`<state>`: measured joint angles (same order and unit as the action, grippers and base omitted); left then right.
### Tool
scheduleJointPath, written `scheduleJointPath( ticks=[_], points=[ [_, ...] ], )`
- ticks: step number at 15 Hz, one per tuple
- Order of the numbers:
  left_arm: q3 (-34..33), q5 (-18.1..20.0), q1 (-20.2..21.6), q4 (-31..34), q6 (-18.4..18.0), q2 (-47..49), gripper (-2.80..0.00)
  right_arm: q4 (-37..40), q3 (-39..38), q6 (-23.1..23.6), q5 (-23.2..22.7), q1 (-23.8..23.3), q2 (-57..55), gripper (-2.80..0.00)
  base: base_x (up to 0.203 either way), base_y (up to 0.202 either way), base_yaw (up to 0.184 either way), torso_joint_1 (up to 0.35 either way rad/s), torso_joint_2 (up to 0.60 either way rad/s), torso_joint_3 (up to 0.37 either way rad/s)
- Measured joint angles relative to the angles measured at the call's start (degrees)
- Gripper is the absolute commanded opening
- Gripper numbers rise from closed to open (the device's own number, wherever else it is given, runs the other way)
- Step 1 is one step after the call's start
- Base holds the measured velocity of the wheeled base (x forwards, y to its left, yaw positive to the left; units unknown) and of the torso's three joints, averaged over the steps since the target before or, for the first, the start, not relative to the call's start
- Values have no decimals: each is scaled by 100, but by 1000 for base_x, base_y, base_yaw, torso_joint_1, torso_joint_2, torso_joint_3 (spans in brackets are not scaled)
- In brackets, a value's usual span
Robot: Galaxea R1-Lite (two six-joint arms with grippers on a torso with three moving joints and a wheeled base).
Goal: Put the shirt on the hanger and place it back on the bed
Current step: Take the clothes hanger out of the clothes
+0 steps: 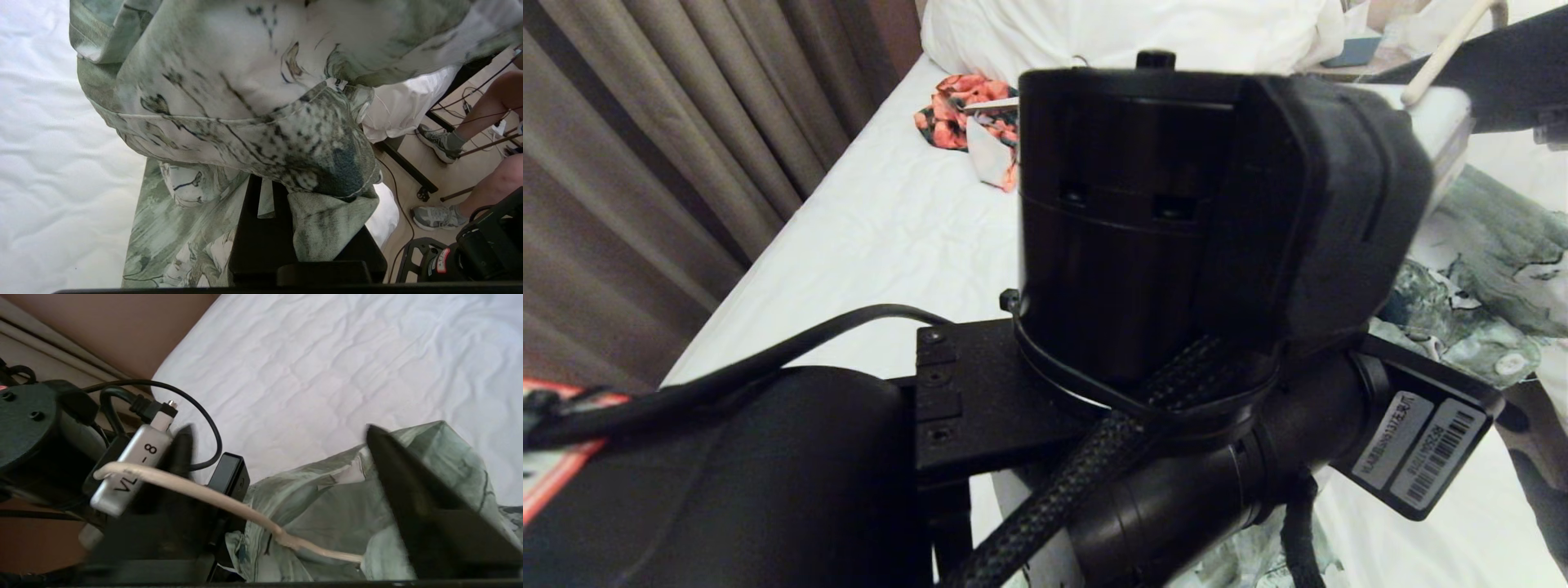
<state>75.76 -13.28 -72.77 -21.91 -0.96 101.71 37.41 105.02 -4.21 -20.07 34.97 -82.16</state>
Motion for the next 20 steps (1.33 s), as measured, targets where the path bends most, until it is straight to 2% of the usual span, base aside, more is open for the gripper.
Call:
scheduleJointPath(
  ticks=[4,8,19,20],
  points=[
    [0,-12,0,-6,9,2,-280,-153,5,-21,21,51,-48,-280,0,0,0,0,0,0],
    [-27,13,-5,-67,112,6,-280,-158,0,-30,260,103,-45,-280,0,0,0,0,0,0],
    [-20,24,-41,-105,151,124,-280,-151,-59,-169,273,235,229,-280,0,0,0,0,0,0],
    [-20,25,-46,-100,148,131,0,-152,-74,-171,271,237,253,-280,0,0,0,0,0,0]
  ],
)
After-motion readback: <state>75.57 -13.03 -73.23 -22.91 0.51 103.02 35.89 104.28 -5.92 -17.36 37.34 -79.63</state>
